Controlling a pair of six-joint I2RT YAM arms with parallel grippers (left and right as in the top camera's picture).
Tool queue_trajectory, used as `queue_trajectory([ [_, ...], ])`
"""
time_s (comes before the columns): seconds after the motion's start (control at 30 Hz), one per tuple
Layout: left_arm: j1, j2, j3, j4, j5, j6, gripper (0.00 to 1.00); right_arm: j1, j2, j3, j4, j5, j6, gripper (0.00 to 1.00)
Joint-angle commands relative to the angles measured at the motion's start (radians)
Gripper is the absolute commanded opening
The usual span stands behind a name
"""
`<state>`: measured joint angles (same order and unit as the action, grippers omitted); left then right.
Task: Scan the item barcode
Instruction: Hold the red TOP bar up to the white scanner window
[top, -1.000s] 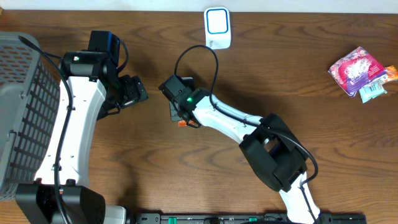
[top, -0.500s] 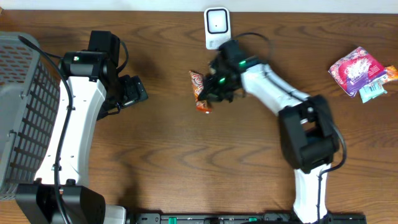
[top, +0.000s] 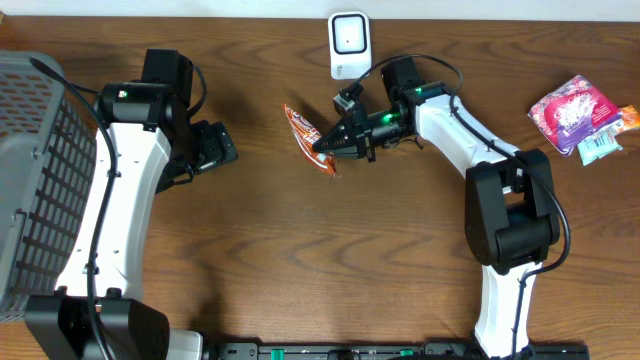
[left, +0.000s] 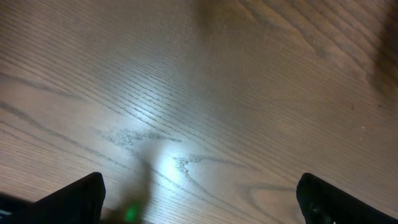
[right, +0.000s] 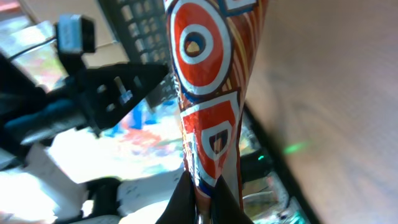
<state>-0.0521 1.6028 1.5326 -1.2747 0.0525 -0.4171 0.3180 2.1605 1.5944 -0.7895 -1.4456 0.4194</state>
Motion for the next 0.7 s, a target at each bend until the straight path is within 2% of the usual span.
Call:
queue_trajectory([
  [0.0, 0.002, 0.005, -0.002, -0.001, -0.012, 0.013, 0.98, -0.002, -0.038, 0.019, -0.040, -0.116, -0.024, 0.01],
  [0.3, 0.002, 0.005, -0.002, -0.001, -0.012, 0.013, 0.98, -0.002, -0.038, 0.019, -0.167, -0.116, -0.025, 0.01],
  [0.67, 0.002, 0.005, -0.002, -0.001, -0.012, 0.013, 0.98, 0.022, -0.038, 0.019, -0.172, -0.116, -0.035, 0.01],
])
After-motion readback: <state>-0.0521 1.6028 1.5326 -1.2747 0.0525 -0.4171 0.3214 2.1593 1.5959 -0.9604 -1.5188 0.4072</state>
